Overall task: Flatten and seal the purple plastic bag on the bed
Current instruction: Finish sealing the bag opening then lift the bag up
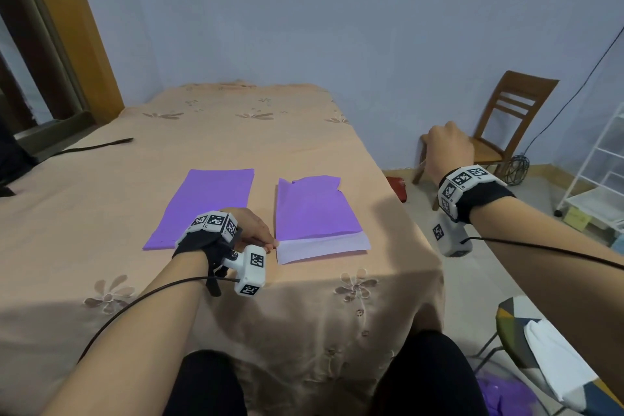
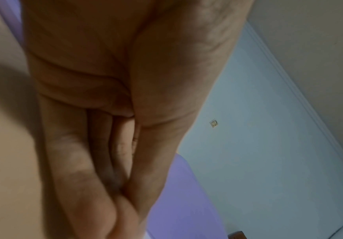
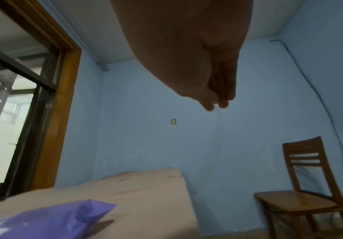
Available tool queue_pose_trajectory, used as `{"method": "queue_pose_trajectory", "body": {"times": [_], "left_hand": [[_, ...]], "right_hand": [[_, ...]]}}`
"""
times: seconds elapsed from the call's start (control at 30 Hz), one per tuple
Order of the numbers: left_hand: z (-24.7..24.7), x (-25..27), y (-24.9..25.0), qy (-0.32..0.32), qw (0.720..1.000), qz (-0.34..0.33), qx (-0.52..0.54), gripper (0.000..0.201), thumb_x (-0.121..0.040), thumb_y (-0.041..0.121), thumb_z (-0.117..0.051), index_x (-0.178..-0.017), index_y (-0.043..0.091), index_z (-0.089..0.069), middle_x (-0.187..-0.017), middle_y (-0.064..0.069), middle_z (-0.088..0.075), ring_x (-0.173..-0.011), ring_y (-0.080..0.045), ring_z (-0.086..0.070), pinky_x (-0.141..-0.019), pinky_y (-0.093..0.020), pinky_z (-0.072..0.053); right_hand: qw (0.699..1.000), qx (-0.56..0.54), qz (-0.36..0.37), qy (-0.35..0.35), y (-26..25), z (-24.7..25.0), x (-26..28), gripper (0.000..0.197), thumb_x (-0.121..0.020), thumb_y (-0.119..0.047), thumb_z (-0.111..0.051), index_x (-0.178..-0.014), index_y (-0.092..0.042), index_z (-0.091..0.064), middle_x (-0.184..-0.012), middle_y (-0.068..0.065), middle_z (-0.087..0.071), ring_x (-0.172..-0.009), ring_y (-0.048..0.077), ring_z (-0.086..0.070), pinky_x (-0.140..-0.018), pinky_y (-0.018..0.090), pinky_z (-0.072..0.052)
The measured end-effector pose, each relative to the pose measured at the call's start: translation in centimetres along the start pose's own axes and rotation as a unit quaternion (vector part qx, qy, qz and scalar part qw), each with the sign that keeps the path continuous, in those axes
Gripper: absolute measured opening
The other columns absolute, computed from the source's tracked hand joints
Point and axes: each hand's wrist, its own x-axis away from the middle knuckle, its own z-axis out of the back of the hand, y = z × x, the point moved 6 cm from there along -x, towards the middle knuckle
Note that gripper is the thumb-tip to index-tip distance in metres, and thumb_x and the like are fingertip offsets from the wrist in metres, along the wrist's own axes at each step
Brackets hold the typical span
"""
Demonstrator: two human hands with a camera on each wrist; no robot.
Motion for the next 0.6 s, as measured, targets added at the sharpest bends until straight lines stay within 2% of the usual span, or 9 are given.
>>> {"method": "queue_pose_trajectory", "body": {"times": [0.03,0.13,0.17,0.27,0.33,0.4,0.47,0.53,0.6], "left_hand": [[0.0,0.0,0.0,0.001,1.0,-0.001,0.0,0.021,-0.074,0.006,-0.084,-0.06,0.007,-0.07,-0.071,-0.012,-0.071,-0.079,-0.026,-0.062,-0.089,-0.034,-0.047],[0.1,-0.1,-0.1,0.004,1.0,0.002,0.008,0.024,-0.071,0.006,-0.086,-0.053,0.009,-0.072,-0.074,-0.014,-0.072,-0.09,-0.029,-0.06,-0.106,-0.04,-0.043],[0.1,-0.2,-0.1,0.001,1.0,0.002,0.006,0.022,-0.068,0.009,-0.089,-0.053,0.009,-0.073,-0.076,-0.014,-0.072,-0.091,-0.028,-0.061,-0.107,-0.041,-0.042],[0.2,-0.2,-0.1,0.001,1.0,0.0,0.003,0.021,-0.049,0.018,-0.094,-0.052,0.013,-0.074,-0.083,-0.016,-0.073,-0.091,-0.028,-0.063,-0.103,-0.039,-0.045],[0.2,-0.2,-0.1,0.001,1.0,-0.002,0.01,0.022,-0.061,0.011,-0.092,-0.05,0.012,-0.073,-0.08,-0.016,-0.072,-0.092,-0.029,-0.062,-0.098,-0.038,-0.046],[0.2,-0.1,0.0,0.005,1.0,-0.005,0.013,0.023,-0.07,0.005,-0.087,-0.053,0.009,-0.072,-0.077,-0.015,-0.072,-0.089,-0.029,-0.062,-0.093,-0.037,-0.046],[0.1,0.0,0.0,0.007,1.0,-0.005,0.02,0.02,-0.072,0.003,-0.085,-0.059,0.006,-0.07,-0.075,-0.015,-0.072,-0.086,-0.029,-0.063,-0.089,-0.035,-0.047],[0.1,0.2,0.1,0.009,1.0,-0.007,0.026,0.022,-0.073,0.001,-0.084,-0.059,0.006,-0.068,-0.073,-0.016,-0.071,-0.087,-0.03,-0.062,-0.09,-0.037,-0.048],[0.0,0.3,0.1,0.01,0.999,-0.007,0.031,0.022,-0.074,0.0,-0.083,-0.06,0.005,-0.067,-0.071,-0.016,-0.071,-0.087,-0.03,-0.062,-0.098,-0.038,-0.047]], "right_hand": [[1.0,0.006,-0.001,0.001,0.2,-0.2,0.0,0.014,-0.081,0.013,-0.054,-0.088,0.003,-0.062,-0.097,0.023,-0.056,-0.081,0.039,-0.062,-0.06,0.037,-0.042],[0.999,0.023,-0.01,-0.033,0.5,-1.4,0.5,0.017,-0.083,0.008,-0.053,-0.093,0.0,-0.064,-0.101,0.022,-0.057,-0.085,0.04,-0.063,-0.062,0.037,-0.046],[0.998,0.026,-0.016,-0.046,0.6,-1.7,0.7,0.018,-0.084,0.007,-0.053,-0.095,0.0,-0.065,-0.105,0.022,-0.057,-0.087,0.039,-0.063,-0.063,0.038,-0.048],[0.994,0.026,-0.029,-0.103,0.8,-2.6,1.1,0.02,-0.089,0.003,-0.051,-0.102,0.002,-0.065,-0.111,0.022,-0.058,-0.092,0.038,-0.063,-0.069,0.04,-0.051],[0.981,0.043,-0.032,-0.188,0.9,-3.4,1.8,0.026,-0.092,-0.003,-0.047,-0.111,0.001,-0.064,-0.112,0.021,-0.063,-0.095,0.035,-0.063,-0.071,0.038,-0.05],[0.962,0.069,-0.019,-0.263,0.4,-4.0,2.8,0.033,-0.096,-0.007,-0.042,-0.124,0.001,-0.057,-0.123,0.018,-0.062,-0.109,0.032,-0.062,-0.085,0.036,-0.052],[0.949,0.081,0.004,-0.304,-0.7,-4.2,3.7,0.033,-0.099,-0.009,-0.04,-0.127,0.002,-0.053,-0.129,0.016,-0.059,-0.118,0.03,-0.058,-0.096,0.034,-0.047],[0.933,0.103,0.029,-0.344,-1.7,-5.0,4.3,0.033,-0.1,-0.013,-0.042,-0.128,0.0,-0.054,-0.132,0.014,-0.058,-0.12,0.028,-0.057,-0.097,0.032,-0.046],[0.923,0.109,0.035,-0.368,-2.5,-5.8,4.5,0.032,-0.098,-0.015,-0.047,-0.126,-0.002,-0.058,-0.13,0.012,-0.061,-0.112,0.026,-0.06,-0.09,0.03,-0.047]]}}
